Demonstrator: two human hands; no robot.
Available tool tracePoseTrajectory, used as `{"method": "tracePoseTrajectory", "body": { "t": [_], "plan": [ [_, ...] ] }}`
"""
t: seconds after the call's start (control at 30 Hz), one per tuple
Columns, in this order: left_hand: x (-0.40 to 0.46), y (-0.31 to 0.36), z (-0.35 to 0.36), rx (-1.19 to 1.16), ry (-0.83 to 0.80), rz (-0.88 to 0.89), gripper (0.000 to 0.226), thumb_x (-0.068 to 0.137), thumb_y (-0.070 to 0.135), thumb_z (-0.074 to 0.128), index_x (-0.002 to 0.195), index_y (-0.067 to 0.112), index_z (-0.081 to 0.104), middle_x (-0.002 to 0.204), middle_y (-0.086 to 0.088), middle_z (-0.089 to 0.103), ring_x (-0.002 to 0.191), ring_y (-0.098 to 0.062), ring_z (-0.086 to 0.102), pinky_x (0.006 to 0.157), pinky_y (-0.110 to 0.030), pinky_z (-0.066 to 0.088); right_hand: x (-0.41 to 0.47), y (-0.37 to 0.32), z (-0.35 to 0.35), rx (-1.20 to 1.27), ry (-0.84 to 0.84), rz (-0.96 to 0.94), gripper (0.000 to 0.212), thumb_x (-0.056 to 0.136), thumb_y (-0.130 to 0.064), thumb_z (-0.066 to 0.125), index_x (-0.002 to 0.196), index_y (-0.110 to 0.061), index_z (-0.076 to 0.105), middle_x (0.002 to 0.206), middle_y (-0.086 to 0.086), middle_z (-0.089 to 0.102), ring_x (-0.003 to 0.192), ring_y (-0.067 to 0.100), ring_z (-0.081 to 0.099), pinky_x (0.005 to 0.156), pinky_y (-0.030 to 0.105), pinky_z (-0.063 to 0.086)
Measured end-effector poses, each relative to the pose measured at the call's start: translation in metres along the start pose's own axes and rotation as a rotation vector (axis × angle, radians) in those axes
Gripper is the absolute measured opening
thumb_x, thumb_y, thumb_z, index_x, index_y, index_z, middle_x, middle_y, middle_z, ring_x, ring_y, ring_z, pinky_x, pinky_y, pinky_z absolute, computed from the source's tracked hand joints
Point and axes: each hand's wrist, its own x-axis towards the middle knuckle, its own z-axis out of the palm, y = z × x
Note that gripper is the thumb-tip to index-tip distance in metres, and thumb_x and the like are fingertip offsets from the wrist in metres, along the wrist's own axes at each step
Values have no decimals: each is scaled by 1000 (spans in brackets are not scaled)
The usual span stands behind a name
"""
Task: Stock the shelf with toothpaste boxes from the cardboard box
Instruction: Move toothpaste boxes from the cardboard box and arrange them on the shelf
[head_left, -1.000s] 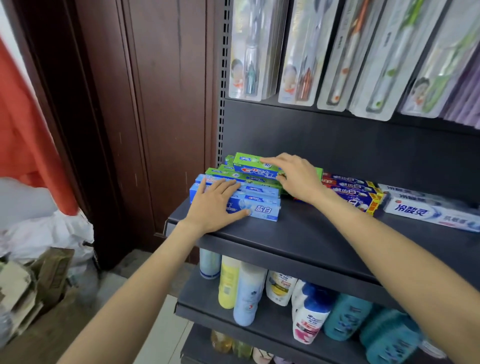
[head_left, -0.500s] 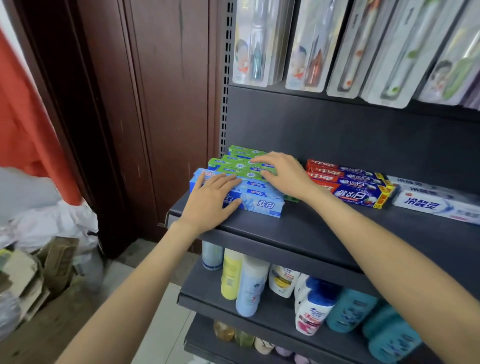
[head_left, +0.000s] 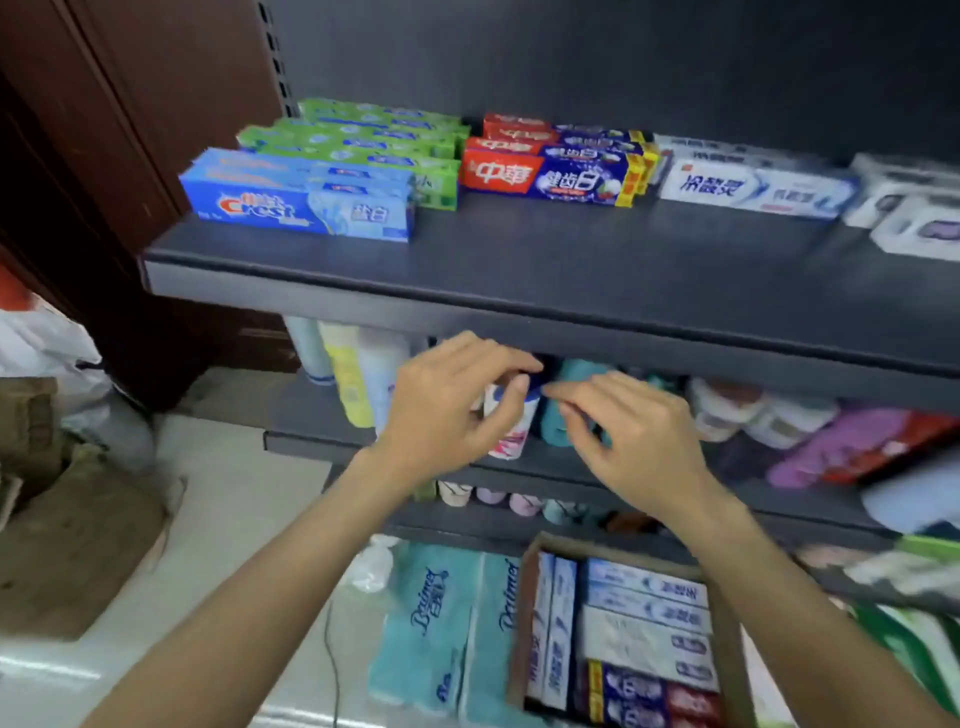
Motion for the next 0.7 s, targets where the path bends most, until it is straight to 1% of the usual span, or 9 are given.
{"method": "tracePoseTrajectory", "body": {
  "t": [0.1,0.17,0.2,0.27,0.33,0.4,0.47,0.6,0.7],
  "plan": [
    [-49,30,61,-119,-284,-60,18,89,21,54,96,14,69,85,3,69,75,-18,61,66,-30,50,-90,20,4,13,-265,113,20,88,-19,51,93,-18,70,76,-2,67,67,18,64,53,29,51],
    [-84,45,102,-163,-470,-226,22,88,29,52,102,20,67,93,7,70,84,-15,62,67,-32,53,-150,38,12,76,-448,302,24,86,-26,47,93,-23,70,79,-6,68,65,14,65,48,25,50],
    [-101,50,123,-169,-561,-331,27,86,33,49,106,23,65,97,7,69,90,-14,61,70,-33,54,-181,48,17,117,-525,417,24,86,-28,46,95,-25,68,82,-7,68,67,14,66,49,25,50],
    [-132,58,161,-137,-758,-520,34,85,35,50,116,26,61,110,4,66,104,-19,59,80,-33,51,-237,68,27,145,-661,604,23,86,-24,51,102,-27,67,92,-8,69,79,14,68,66,28,53],
    [-158,67,194,-134,-896,-677,36,88,27,56,124,25,55,119,0,62,108,-23,58,83,-32,46,-283,86,32,134,-790,736,27,85,-19,58,111,-24,65,107,-6,68,100,18,64,87,39,50],
    [-178,79,222,-168,-902,-841,40,89,25,58,128,24,51,123,1,61,105,-19,61,82,-31,47,-314,100,34,124,-905,827,39,86,-18,60,124,-23,57,123,-2,60,123,25,50,92,41,48],
    [-198,89,249,-179,-884,-952,48,88,25,59,134,22,45,128,0,58,106,-17,61,85,-30,48,-337,113,41,121,-988,837,48,88,-19,59,134,-22,47,134,2,49,135,27,35,93,37,47],
    [-232,99,300,-70,-974,-1040,73,88,28,61,147,17,20,145,-12,37,121,-29,50,92,-36,45,-360,137,64,95,-1088,768,62,90,-20,57,145,-20,30,148,4,29,141,27,20,100,35,43],
    [-249,96,333,-59,-1016,-1112,80,89,27,60,150,14,10,151,-13,25,130,-30,40,97,-35,42,-371,154,87,72,-1163,737,68,89,-20,58,147,-18,22,152,5,19,142,34,10,107,39,37]
  ]
}}
